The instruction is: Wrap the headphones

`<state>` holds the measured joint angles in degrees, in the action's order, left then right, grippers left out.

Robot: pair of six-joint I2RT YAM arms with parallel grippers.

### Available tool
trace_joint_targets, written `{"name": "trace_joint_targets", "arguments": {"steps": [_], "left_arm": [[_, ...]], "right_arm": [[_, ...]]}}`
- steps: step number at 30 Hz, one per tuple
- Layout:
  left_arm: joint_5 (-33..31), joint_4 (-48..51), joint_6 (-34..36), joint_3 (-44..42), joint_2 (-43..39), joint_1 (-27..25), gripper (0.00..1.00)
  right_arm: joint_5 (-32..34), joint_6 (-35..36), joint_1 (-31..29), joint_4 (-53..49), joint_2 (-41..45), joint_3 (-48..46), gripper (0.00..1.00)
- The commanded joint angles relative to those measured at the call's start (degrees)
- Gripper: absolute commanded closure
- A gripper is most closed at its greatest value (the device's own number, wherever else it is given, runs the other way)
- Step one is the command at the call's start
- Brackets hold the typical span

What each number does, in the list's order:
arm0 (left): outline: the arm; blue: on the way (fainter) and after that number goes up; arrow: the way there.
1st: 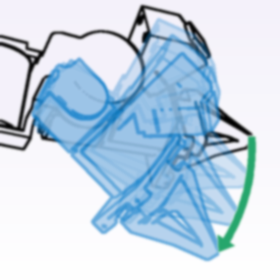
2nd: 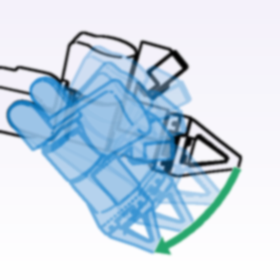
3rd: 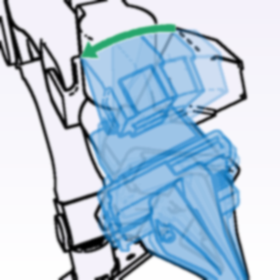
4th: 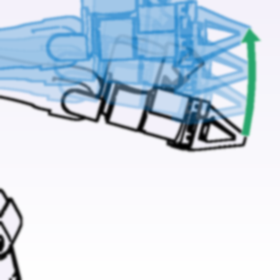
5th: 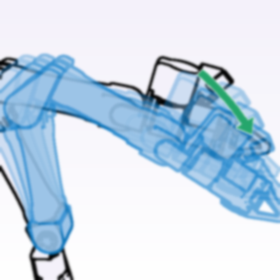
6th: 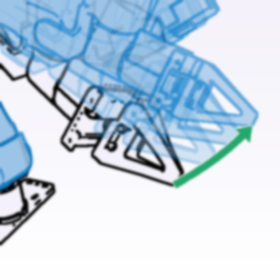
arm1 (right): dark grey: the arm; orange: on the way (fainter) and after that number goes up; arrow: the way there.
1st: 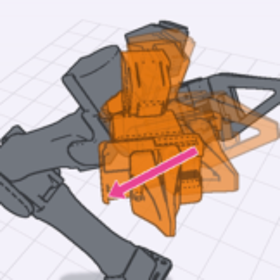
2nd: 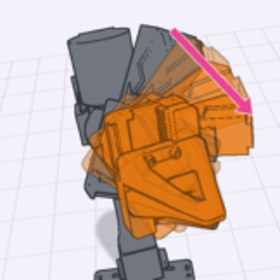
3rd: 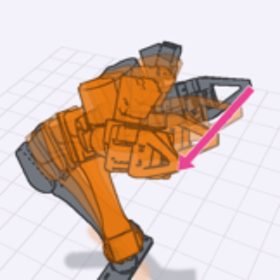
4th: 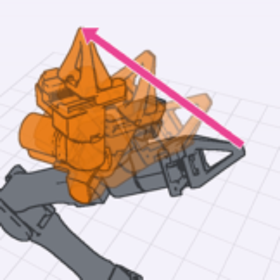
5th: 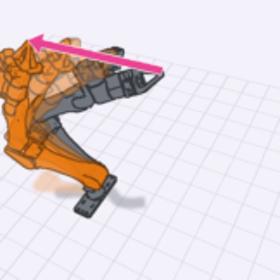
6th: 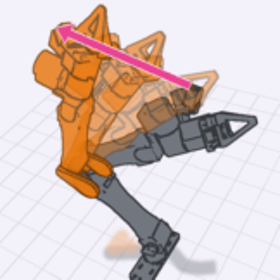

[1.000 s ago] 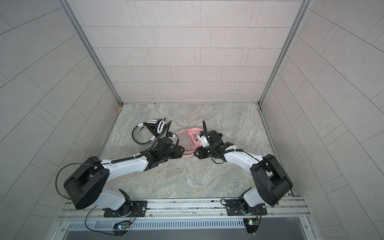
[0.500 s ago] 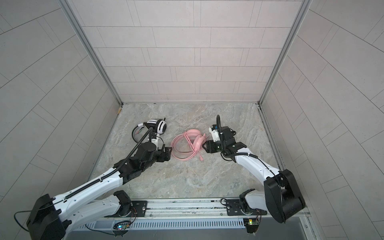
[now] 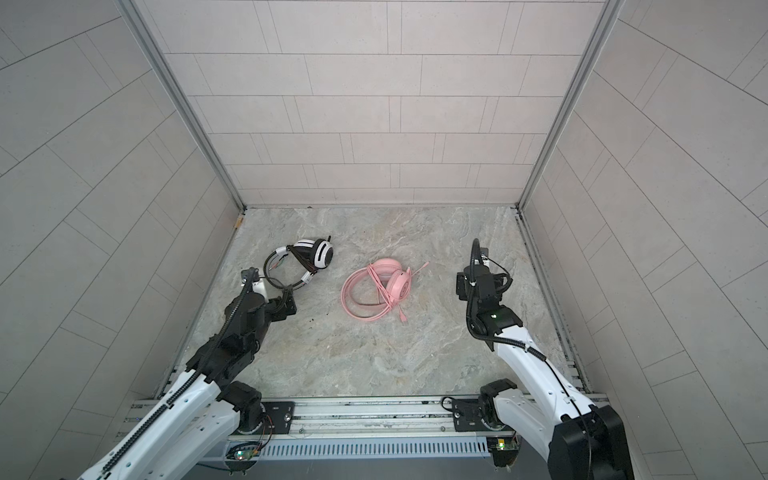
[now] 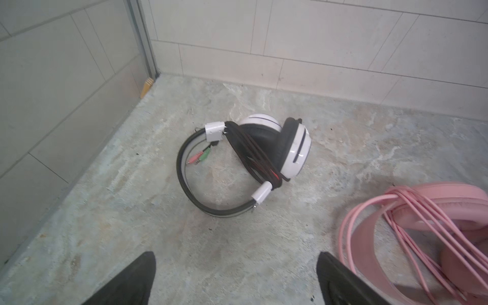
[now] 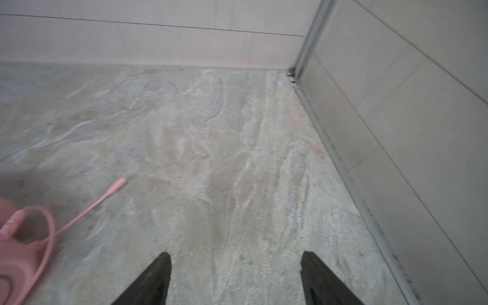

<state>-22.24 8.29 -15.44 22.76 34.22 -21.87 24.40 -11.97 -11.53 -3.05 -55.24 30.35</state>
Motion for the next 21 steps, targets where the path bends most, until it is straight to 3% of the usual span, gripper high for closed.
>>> {"name": "trace_joint_targets", "arguments": {"steps": [1,12,21], "left_arm": [[-6.22,-11.97,5.91,-4.93,-0.82,1.84,0.00],[-0.93,-42.60,5.42,-16.53,10.77,15.05,0.00],[7.54,-64.16,5.78,-14.79,36.11,22.97,0.00]], "right_arm": [[7.95,3.11,2.24,10.52,-0.94,-3.44,0.21],[5.00,9.72,3.44,49.66,-14.90,-16.52,0.21],[1.31,11.97,3.38,67.14,-25.95,-18.51,0.21]]}}
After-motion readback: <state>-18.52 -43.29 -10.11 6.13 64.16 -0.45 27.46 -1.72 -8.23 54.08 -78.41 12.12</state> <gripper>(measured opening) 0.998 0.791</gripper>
